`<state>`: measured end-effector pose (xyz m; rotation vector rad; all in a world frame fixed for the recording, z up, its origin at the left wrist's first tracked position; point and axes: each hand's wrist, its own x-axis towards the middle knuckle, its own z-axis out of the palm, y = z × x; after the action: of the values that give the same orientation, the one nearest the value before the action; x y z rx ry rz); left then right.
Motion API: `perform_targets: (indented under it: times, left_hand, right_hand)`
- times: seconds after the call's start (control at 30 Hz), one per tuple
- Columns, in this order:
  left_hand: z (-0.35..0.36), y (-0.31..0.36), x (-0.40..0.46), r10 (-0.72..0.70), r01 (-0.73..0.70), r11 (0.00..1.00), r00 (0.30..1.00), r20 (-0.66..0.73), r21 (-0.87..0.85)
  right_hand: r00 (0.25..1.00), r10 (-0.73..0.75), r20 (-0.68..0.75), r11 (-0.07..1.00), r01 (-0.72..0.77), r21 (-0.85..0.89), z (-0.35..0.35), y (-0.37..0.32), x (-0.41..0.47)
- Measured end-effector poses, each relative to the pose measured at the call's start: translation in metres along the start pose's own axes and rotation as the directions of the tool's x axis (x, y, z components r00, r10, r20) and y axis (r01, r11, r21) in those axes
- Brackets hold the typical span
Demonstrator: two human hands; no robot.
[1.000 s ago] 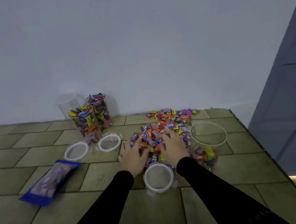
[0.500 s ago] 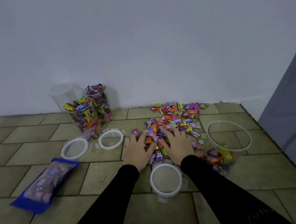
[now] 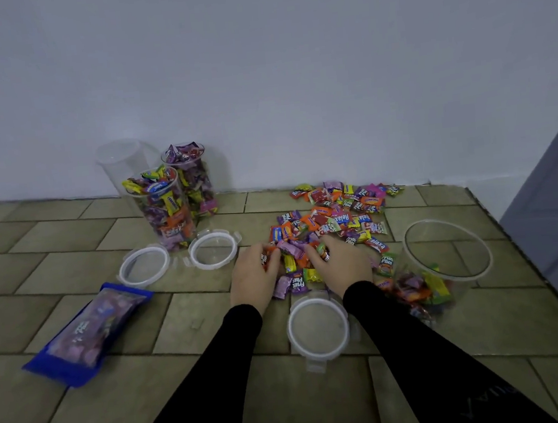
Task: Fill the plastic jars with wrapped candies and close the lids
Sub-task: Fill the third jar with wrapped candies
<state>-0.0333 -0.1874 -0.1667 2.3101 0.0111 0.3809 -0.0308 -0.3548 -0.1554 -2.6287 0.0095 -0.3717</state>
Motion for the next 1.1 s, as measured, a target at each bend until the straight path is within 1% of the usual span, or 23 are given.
perform_targets:
  times: [0.1, 0.2, 0.3, 0.43, 0.57, 0.7, 0.83, 0.9, 0.97, 1.1]
  left_hand:
    - [-0.001, -0.002, -0.001, -0.064, 0.061, 0.988, 0.998, -0.012, -0.139]
    - [-0.003, 0.000, -0.004, -0.051, 0.045, 0.987, 0.998, -0.037, -0.153]
    - [-0.005, 0.002, -0.006, -0.027, 0.015, 0.988, 0.996, -0.079, -0.155]
    - [-0.007, 0.003, -0.009, -0.005, -0.009, 0.989, 0.995, -0.096, -0.144]
    - [-0.008, 0.005, -0.011, 0.051, -0.058, 0.992, 0.996, -0.070, -0.112]
    - [-0.010, 0.009, -0.010, 0.004, -0.025, 0.988, 0.991, -0.134, -0.155]
    - [-0.018, 0.021, -0.008, -0.055, -0.006, 0.963, 0.974, -0.219, -0.269]
    - [-0.021, 0.027, -0.005, -0.063, -0.014, 0.951, 0.969, -0.240, -0.308]
    - [-0.023, 0.033, -0.001, -0.064, -0.019, 0.946, 0.968, -0.244, -0.322]
    - [-0.024, 0.041, 0.005, -0.046, -0.030, 0.950, 0.971, -0.233, -0.310]
  right_hand:
    - [0.992, 0.078, 0.097, 0.996, -0.073, -0.057, -0.006, -0.005, 0.003]
    - [0.977, 0.125, 0.175, 0.991, -0.114, -0.069, -0.008, -0.011, 0.007]
    - [0.967, 0.152, 0.206, 0.987, -0.157, 0.010, -0.010, -0.017, 0.007]
    - [0.973, 0.172, 0.155, 0.965, -0.198, 0.170, -0.015, -0.025, -0.001]
    - [0.986, 0.148, 0.080, 0.934, -0.166, 0.317, -0.030, -0.033, -0.009]
    - [0.985, 0.173, 0.006, 0.871, -0.156, 0.465, -0.040, -0.039, -0.007]
    - [0.980, 0.196, -0.020, 0.842, -0.158, 0.517, -0.049, -0.044, -0.004]
    - [0.980, 0.199, -0.015, 0.807, -0.155, 0.570, -0.054, -0.047, -0.003]
    - [0.978, 0.207, 0.002, 0.777, -0.166, 0.608, -0.058, -0.050, -0.001]
    - [0.987, 0.163, 0.010, 0.778, -0.135, 0.613, -0.065, -0.055, 0.002]
